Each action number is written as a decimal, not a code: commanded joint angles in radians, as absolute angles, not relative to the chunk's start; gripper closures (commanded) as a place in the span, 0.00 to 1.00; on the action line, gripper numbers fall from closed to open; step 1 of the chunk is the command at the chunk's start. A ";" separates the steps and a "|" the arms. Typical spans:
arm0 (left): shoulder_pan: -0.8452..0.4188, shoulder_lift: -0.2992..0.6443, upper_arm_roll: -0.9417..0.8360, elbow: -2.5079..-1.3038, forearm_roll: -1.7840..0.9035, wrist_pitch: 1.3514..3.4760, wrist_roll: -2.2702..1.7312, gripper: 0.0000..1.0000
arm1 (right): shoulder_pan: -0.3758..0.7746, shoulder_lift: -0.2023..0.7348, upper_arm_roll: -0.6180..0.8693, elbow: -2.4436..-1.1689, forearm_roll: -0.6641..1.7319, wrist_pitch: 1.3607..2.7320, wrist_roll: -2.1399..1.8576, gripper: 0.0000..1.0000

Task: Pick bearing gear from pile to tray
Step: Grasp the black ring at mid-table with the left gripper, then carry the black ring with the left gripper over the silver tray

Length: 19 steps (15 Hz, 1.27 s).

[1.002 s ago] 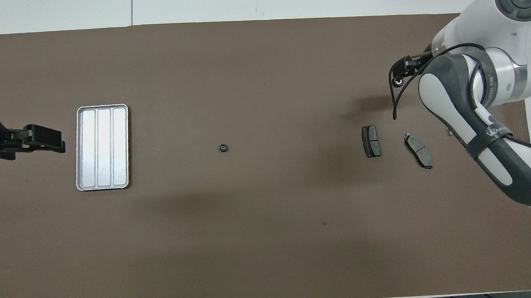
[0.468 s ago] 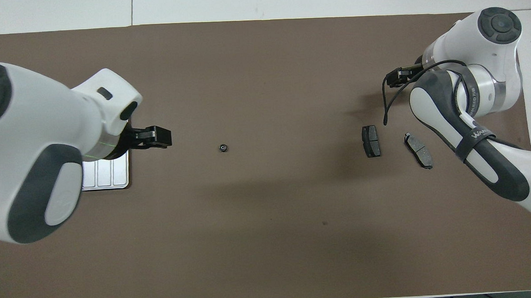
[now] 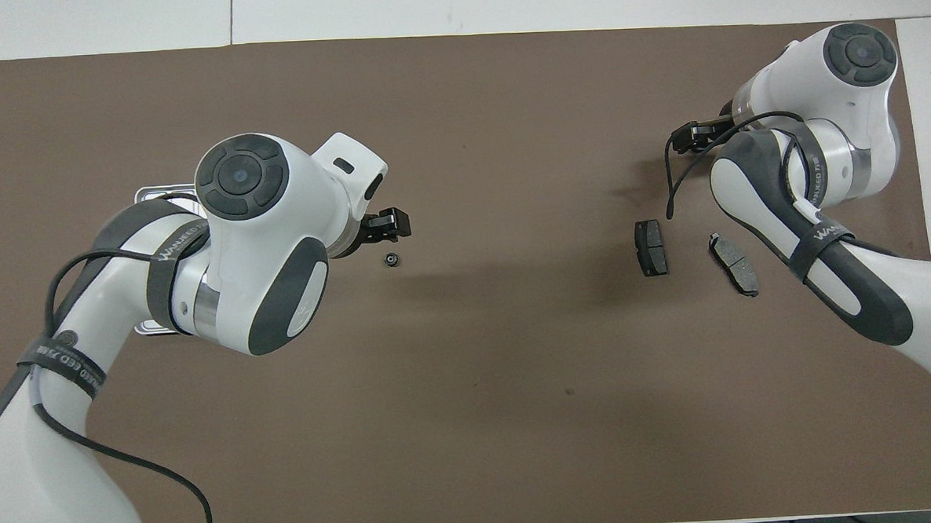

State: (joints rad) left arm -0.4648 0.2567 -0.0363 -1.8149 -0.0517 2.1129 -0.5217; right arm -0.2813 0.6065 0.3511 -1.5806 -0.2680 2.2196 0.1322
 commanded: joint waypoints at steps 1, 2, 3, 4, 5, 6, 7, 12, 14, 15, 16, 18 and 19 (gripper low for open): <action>-0.511 0.319 -0.015 -1.812 -0.064 2.155 -0.557 0.00 | -0.298 0.623 0.359 -1.595 -0.285 2.270 0.112 0.00; -0.529 0.352 -0.015 -1.804 -0.060 2.183 -0.592 0.00 | -0.298 0.632 0.359 -1.594 -0.291 2.272 0.112 0.00; -0.531 0.365 -0.015 -1.802 -0.058 2.201 -0.607 0.00 | -0.298 0.635 0.359 -1.594 -0.294 2.281 0.112 0.00; -0.531 0.373 -0.015 -1.802 -0.061 2.206 -0.615 0.00 | -0.298 0.637 0.359 -1.594 -0.296 2.284 0.113 0.00; -0.529 0.399 -0.015 -1.793 -0.061 2.206 -0.627 0.00 | -0.298 0.640 0.359 -1.594 -0.296 2.286 0.114 0.00; -0.528 0.405 -0.015 -1.796 -0.058 2.210 -0.630 0.00 | -0.298 0.644 0.359 -1.594 -0.296 2.286 0.115 0.00; -0.528 0.405 -0.015 -1.801 -0.057 2.197 -0.630 0.00 | -0.298 0.649 0.359 -1.592 -0.298 2.287 0.115 0.00; -0.514 0.410 -0.014 -1.819 -0.055 2.270 -0.626 0.08 | -0.299 0.652 0.357 -1.597 -0.302 2.313 0.114 0.00; -0.514 0.422 -0.014 -1.819 -0.052 2.286 -0.627 0.13 | -0.304 0.652 0.357 -1.606 -0.302 2.316 0.118 0.00; -0.514 0.422 -0.012 -1.827 -0.051 2.286 -0.627 0.14 | -0.305 0.652 0.357 -1.617 -0.302 2.319 0.120 0.00; -0.517 0.422 -0.012 -1.838 -0.051 2.292 -0.629 0.16 | -0.305 0.652 0.357 -1.618 -0.302 2.321 0.121 0.00; -0.520 0.423 -0.012 -1.854 -0.041 2.304 -0.629 0.17 | -0.308 0.652 0.357 -1.618 -0.302 2.321 0.121 0.00; -0.523 0.423 -0.012 -1.859 -0.035 2.304 -0.630 0.19 | -0.310 0.652 0.357 -1.620 -0.302 2.321 0.121 0.00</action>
State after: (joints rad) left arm -0.5154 0.4269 -0.0165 -1.8285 -0.0515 2.2705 -0.6179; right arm -0.2859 0.6529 0.3439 -1.5986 -0.2816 2.2878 0.1322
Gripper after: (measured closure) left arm 0.198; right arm 0.000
